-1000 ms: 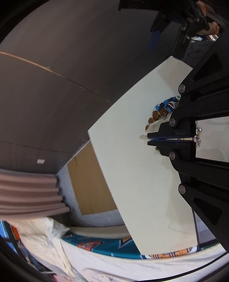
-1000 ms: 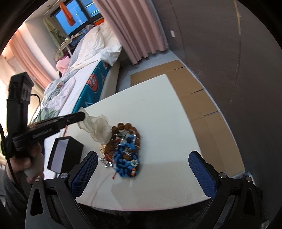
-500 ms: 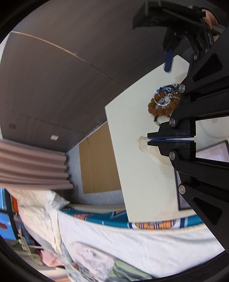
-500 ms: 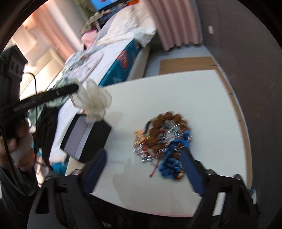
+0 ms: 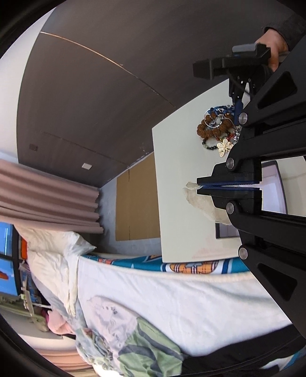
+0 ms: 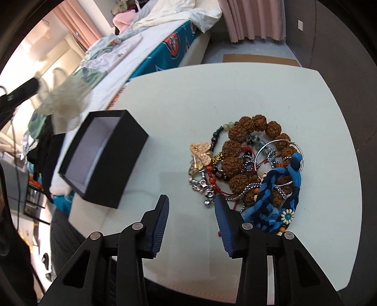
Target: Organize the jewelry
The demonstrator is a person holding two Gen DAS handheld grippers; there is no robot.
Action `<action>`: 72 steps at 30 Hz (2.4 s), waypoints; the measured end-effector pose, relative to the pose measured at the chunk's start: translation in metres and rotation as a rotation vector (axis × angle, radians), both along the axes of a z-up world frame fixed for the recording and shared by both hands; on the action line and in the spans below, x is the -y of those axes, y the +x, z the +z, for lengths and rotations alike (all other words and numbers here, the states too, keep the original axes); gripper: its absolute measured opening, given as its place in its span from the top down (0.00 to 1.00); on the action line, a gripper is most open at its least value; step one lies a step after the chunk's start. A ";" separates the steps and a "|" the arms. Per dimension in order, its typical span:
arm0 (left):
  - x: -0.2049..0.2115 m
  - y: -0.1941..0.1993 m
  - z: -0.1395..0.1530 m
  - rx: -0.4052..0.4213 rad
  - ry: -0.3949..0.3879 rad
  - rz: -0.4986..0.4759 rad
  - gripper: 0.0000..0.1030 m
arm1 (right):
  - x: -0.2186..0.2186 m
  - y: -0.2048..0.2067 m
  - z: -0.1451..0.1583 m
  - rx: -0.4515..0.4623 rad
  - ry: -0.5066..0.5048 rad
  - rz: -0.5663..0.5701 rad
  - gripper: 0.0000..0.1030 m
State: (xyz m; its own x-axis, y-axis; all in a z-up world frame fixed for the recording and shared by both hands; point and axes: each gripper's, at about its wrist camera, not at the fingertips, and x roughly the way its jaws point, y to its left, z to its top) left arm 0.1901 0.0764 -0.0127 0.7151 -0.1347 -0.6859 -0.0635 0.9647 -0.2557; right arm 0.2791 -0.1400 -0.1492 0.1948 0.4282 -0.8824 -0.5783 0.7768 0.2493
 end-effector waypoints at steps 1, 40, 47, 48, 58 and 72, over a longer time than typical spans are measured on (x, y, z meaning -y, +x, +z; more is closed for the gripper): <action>-0.002 -0.004 0.000 0.002 -0.002 0.006 1.00 | 0.000 0.001 -0.001 0.005 -0.014 0.000 0.60; -0.029 -0.043 0.000 0.036 -0.059 0.071 1.00 | -0.020 -0.012 0.012 0.053 -0.124 0.112 0.68; -0.036 -0.047 -0.002 0.032 -0.058 0.088 1.00 | -0.027 -0.005 -0.003 0.065 -0.186 0.139 0.68; -0.038 -0.048 -0.002 0.032 -0.058 0.091 1.00 | -0.030 -0.005 -0.007 0.073 -0.207 0.142 0.68; -0.040 -0.051 0.000 0.036 -0.064 0.091 1.00 | -0.029 -0.011 -0.004 0.051 -0.180 0.182 0.85; -0.041 -0.057 0.017 0.079 -0.056 0.089 1.00 | -0.016 -0.016 0.133 0.212 0.092 0.137 0.85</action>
